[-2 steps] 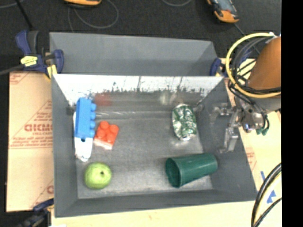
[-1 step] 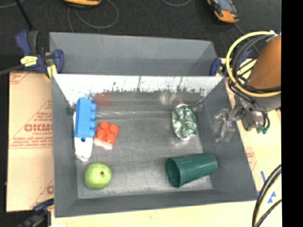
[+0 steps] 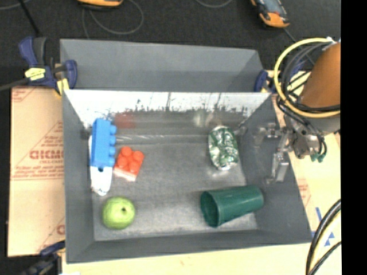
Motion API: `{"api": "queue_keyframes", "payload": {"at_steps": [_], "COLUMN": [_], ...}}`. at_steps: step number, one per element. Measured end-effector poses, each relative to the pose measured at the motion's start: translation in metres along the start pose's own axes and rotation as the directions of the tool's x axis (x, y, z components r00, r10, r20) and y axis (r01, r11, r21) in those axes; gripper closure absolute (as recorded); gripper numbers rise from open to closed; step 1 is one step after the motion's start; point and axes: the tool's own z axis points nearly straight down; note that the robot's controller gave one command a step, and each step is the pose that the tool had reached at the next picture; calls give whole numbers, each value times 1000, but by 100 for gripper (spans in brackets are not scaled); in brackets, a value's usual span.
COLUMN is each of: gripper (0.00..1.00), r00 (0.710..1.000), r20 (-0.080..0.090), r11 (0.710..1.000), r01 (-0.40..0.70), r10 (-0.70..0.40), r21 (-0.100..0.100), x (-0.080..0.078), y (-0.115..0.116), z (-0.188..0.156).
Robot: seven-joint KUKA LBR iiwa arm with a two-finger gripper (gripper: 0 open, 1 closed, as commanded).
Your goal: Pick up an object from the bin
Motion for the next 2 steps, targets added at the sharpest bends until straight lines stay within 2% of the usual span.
{"api": "queue_keyframes", "payload": {"at_steps": [1,2], "gripper": [0,0], "r00": [1000,999], "r20": [0,-2], "r11": [1000,999], "r01": [0,-49], "r10": [0,49], "r21": [0,-2], "x": [0,13], "y": [0,21], "z": [0,-24]}}
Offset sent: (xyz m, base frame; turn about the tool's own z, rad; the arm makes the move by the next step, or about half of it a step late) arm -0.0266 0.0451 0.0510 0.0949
